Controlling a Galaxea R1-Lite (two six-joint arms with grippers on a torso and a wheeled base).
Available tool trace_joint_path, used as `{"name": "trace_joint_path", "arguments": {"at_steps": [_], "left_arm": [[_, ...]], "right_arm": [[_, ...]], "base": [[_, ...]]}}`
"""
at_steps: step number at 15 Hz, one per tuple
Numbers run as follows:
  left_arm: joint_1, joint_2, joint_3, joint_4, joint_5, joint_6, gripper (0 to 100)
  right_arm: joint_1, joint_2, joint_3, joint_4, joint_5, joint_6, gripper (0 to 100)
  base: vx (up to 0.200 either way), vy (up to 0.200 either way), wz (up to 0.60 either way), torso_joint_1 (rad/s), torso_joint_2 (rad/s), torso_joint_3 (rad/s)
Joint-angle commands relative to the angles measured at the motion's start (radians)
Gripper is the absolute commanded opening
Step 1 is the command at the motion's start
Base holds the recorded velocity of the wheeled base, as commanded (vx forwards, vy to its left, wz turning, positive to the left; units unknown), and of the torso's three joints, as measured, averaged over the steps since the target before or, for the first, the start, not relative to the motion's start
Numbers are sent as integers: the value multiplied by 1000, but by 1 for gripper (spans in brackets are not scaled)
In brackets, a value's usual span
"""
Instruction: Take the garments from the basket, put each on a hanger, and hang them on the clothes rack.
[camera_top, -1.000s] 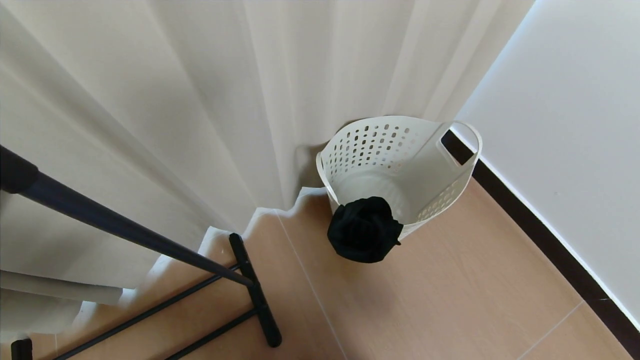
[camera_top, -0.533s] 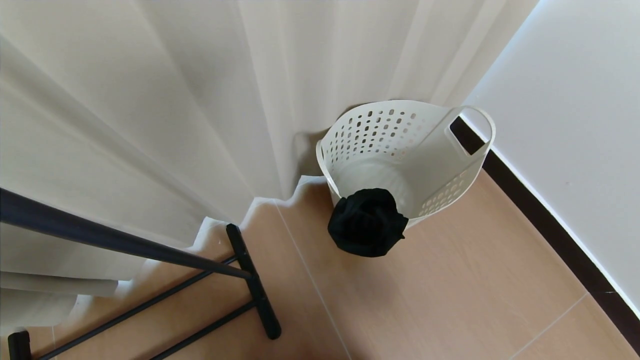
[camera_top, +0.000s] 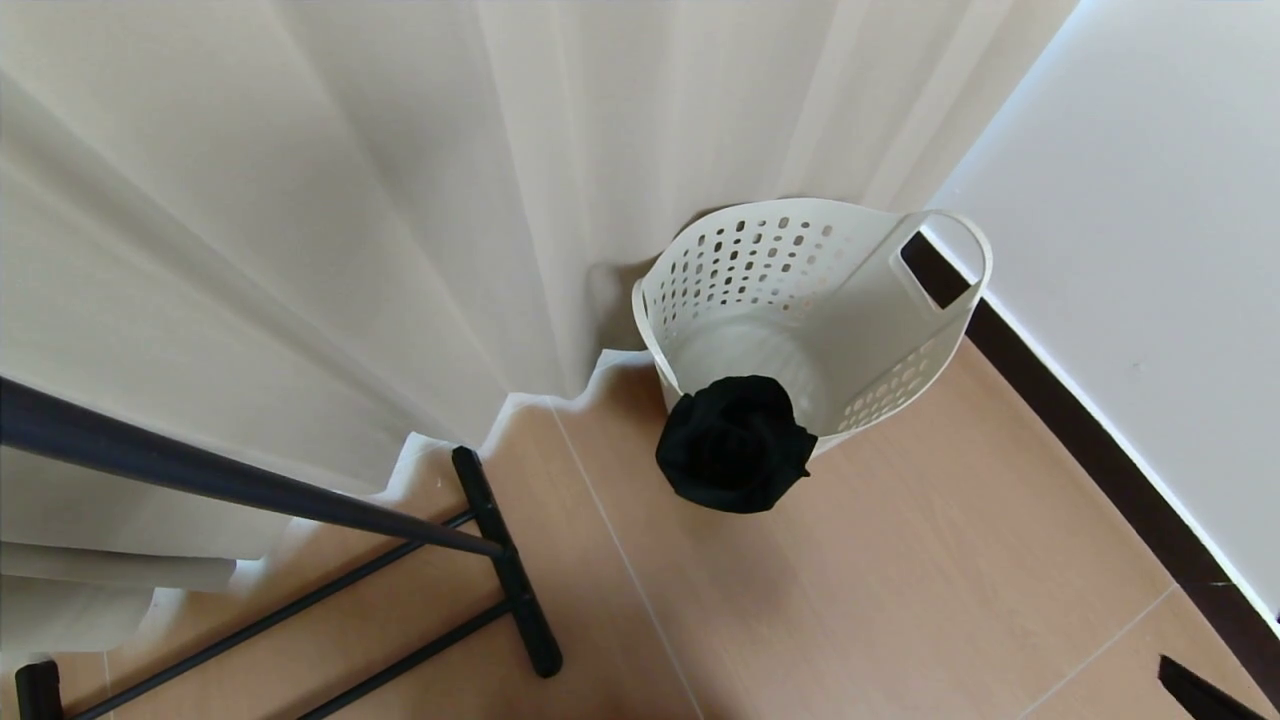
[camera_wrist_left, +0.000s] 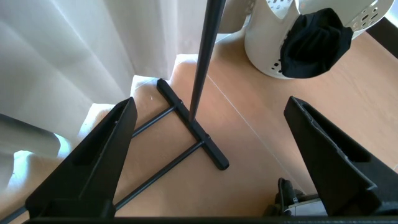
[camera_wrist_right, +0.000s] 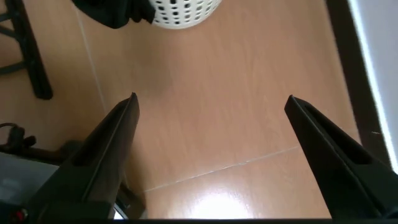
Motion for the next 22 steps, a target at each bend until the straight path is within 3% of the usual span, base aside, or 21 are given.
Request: {"name": "trace_joint_path", "arguments": {"at_steps": [1, 5, 8, 10, 16, 22], "left_arm": [[2, 1, 0, 0, 0, 0, 100], [2, 1, 0, 0, 0, 0, 100], [3, 3, 0, 0, 0, -2, 100], [3, 3, 0, 0, 0, -2, 100], [3, 3, 0, 0, 0, -2, 100], [3, 3, 0, 0, 0, -2, 100]], "right_arm": [[189, 585, -306, -126, 21, -2, 100], [245, 901, -631, -146, 18, -30, 100], [248, 1100, -846, -140, 16, -119, 100], [248, 1191, -932, -147, 18, -173, 100], [245, 1249, -995, -153, 105, -354, 100], [248, 1365, -1061, -190, 85, -409, 100]], "base": [[0, 0, 0, 0, 0, 0], [0, 0, 0, 0, 0, 0], [0, 0, 0, 0, 0, 0], [0, 0, 0, 0, 0, 0], [0, 0, 0, 0, 0, 0], [0, 0, 0, 0, 0, 0]]}}
